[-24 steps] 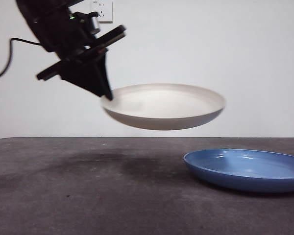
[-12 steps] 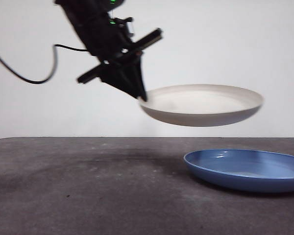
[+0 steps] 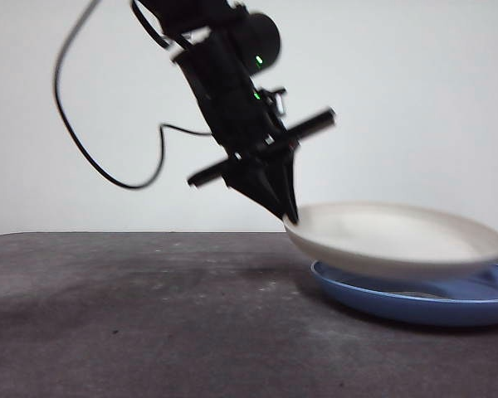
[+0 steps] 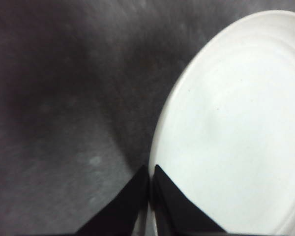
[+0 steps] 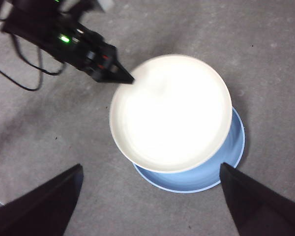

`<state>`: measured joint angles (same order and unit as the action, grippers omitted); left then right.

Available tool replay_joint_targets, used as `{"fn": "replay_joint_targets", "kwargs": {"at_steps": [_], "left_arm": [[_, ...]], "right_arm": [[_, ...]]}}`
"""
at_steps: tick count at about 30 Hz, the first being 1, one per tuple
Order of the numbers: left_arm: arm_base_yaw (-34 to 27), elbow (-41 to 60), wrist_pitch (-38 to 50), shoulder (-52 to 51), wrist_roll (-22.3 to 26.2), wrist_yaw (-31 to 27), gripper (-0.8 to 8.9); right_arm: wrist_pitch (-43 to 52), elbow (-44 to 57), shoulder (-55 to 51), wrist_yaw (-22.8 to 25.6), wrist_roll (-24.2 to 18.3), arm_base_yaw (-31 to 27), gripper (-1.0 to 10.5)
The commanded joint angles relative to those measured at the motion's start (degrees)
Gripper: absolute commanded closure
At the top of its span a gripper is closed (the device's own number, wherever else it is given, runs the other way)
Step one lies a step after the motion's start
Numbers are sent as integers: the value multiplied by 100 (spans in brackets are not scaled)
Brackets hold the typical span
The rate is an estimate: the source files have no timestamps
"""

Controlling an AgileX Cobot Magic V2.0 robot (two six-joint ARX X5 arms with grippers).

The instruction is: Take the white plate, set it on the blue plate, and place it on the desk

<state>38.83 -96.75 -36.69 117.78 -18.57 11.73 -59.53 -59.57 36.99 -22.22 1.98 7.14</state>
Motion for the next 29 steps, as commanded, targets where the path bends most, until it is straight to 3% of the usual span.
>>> {"fn": "replay_joint_targets", "kwargs": {"at_steps": [1, 12, 14, 17, 18, 22, 25, 29], "left_arm": [[146, -350, -4, 337, -11, 9, 802], [341, -592, -11, 809, -9, -17, 801], [354, -599, 26, 809, -11, -15, 716], [356, -745, -127, 809, 28, -13, 476], [365, -848, -205, 809, 85, -11, 457], [372, -1578, -846, 804, 341, -11, 458], [337, -2291, -1491, 717, 621, -13, 462], [127, -2380, -1432, -79, 656, -17, 466]], "right_arm": [[-59, -120, 22, 22, 55, 22, 502], [-107, -120, 22, 24, 52, 22, 502], [-109, -120, 22, 22, 35, 22, 502], [-107, -120, 22, 22, 33, 22, 502], [-107, -120, 22, 24, 33, 22, 502], [-109, -120, 22, 28, 33, 22, 502], [-131, -120, 24, 323, 31, 22, 502], [-216, -120, 28, 431, 13, 22, 502]]}}
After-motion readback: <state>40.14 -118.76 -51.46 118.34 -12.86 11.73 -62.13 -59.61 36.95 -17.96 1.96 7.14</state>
